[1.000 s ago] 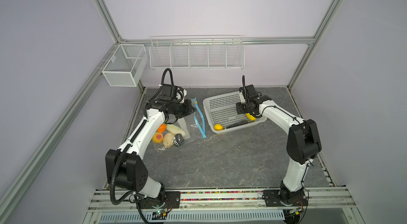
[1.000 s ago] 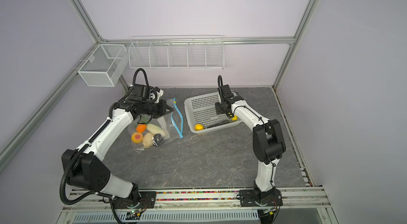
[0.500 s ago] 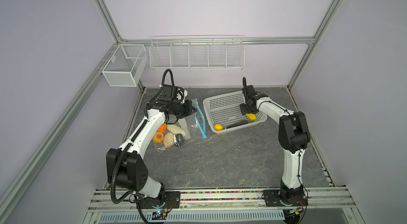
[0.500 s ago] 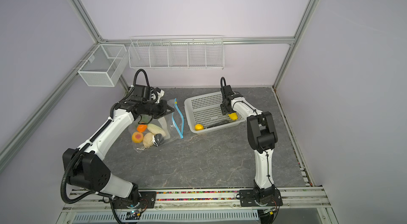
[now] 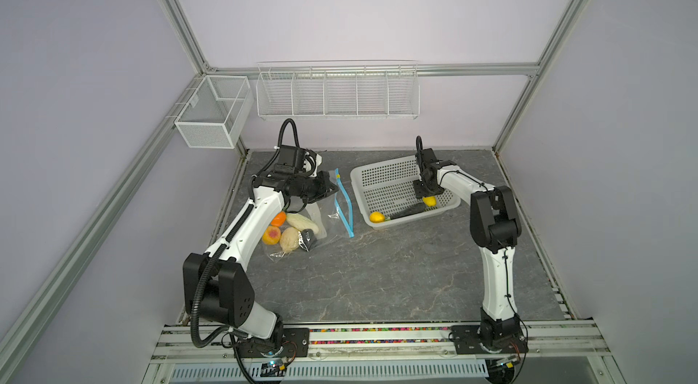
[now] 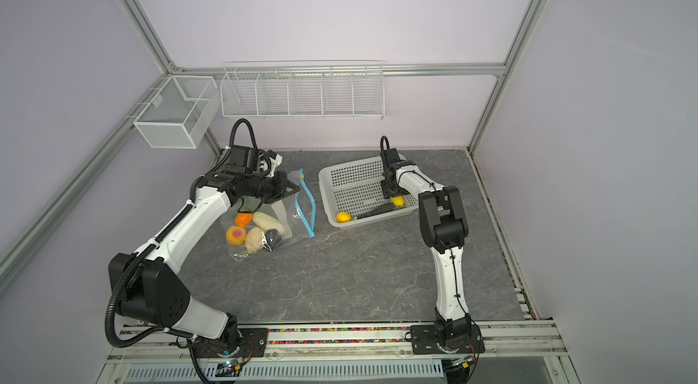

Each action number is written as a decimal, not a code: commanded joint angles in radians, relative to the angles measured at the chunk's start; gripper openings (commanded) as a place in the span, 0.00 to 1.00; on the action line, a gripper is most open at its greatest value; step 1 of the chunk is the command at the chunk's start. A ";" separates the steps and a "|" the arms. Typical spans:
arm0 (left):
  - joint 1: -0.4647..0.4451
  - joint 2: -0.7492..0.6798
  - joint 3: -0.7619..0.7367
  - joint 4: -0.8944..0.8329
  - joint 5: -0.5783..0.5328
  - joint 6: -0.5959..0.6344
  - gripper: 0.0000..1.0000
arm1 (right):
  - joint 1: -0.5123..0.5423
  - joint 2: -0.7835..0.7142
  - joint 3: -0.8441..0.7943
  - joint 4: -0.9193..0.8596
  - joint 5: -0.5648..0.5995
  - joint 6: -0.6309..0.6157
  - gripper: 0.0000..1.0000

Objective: Place the food in the zip-top bag and seal the zipper
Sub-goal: 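Lower the right gripper into the basket and grasp the yellow corn, then carry the yellow corn into the bag mouth with the right gripper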

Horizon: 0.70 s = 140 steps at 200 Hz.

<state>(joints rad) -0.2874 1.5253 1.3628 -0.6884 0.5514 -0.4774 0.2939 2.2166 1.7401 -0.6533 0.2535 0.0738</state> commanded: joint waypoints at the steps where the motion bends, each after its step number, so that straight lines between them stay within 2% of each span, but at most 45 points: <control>1: -0.003 0.006 -0.011 0.012 0.015 0.000 0.00 | -0.009 0.012 0.030 -0.032 -0.027 0.001 0.53; 23: -0.004 0.001 -0.009 0.012 0.015 -0.003 0.00 | -0.013 -0.002 0.034 -0.032 -0.041 0.006 0.48; 72: -0.003 -0.013 -0.001 0.009 0.013 -0.028 0.00 | -0.032 -0.080 0.024 0.014 -0.156 0.021 0.41; 101: -0.004 -0.022 -0.005 0.010 0.006 -0.040 0.00 | -0.047 -0.125 0.006 0.053 -0.253 0.050 0.32; 140: -0.002 -0.023 -0.004 0.012 0.007 -0.046 0.00 | -0.063 -0.178 0.001 0.076 -0.354 0.093 0.31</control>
<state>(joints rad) -0.2874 1.5234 1.3628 -0.6884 0.5507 -0.5148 0.2409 2.1056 1.7523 -0.6109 -0.0006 0.1253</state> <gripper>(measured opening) 0.047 0.369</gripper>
